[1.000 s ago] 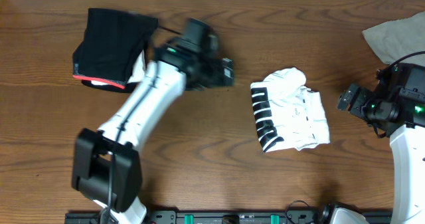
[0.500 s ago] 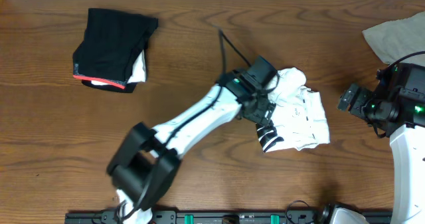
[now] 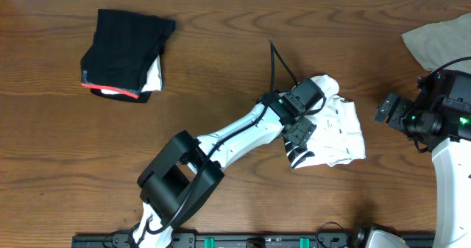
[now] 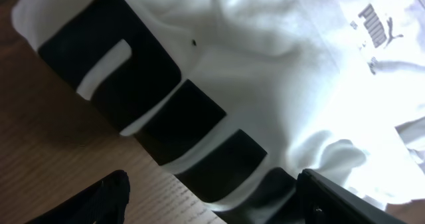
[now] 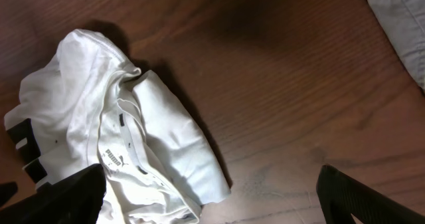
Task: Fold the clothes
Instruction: 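Move the left gripper to the bundle's left side and press down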
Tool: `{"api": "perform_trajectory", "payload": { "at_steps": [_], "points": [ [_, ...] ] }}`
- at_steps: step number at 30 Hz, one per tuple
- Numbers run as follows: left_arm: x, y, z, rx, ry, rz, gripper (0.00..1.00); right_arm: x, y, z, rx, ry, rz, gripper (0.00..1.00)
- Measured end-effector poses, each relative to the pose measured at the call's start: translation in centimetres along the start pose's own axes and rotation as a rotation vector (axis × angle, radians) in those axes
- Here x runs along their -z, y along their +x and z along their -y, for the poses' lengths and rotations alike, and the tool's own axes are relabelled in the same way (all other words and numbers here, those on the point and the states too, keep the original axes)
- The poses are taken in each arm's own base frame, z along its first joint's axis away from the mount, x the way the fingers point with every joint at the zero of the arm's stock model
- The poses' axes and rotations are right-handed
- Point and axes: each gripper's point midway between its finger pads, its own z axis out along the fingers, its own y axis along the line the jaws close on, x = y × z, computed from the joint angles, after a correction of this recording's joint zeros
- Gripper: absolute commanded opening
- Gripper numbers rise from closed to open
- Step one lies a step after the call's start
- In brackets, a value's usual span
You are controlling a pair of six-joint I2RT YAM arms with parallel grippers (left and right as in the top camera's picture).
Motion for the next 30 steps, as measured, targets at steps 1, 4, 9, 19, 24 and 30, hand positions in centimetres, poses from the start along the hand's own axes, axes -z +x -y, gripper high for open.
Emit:
{"api": "perform_trajectory", "payload": {
  "at_steps": [1, 4, 9, 19, 24, 30],
  "points": [
    [-0.1, -0.1, -0.1, 0.000, -0.006, 0.005, 0.82, 0.0, 0.0, 0.0, 0.000, 0.000, 0.000, 0.99],
    [-0.9, -0.2, -0.3, 0.000, -0.017, 0.009, 0.79, 0.0, 0.0, 0.0, 0.000, 0.000, 0.000, 0.99],
    [-2.8, 1.0, -1.1, 0.012, -0.053, -0.039, 0.79, 0.0, 0.0, 0.0, 0.000, 0.000, 0.000, 0.99],
    [-1.2, 3.8, -4.8, 0.195, -0.278, -0.140, 0.79, 0.0, 0.0, 0.0, 0.000, 0.000, 0.000, 0.99],
    [0.3, 6.0, -8.3, 0.389, -0.410, -0.208, 0.80, 0.0, 0.0, 0.0, 0.000, 0.000, 0.000, 0.99],
    [1.2, 7.8, -11.5, 0.728, -0.428, -0.274, 0.80, 0.0, 0.0, 0.0, 0.000, 0.000, 0.000, 0.99]
  ]
}}
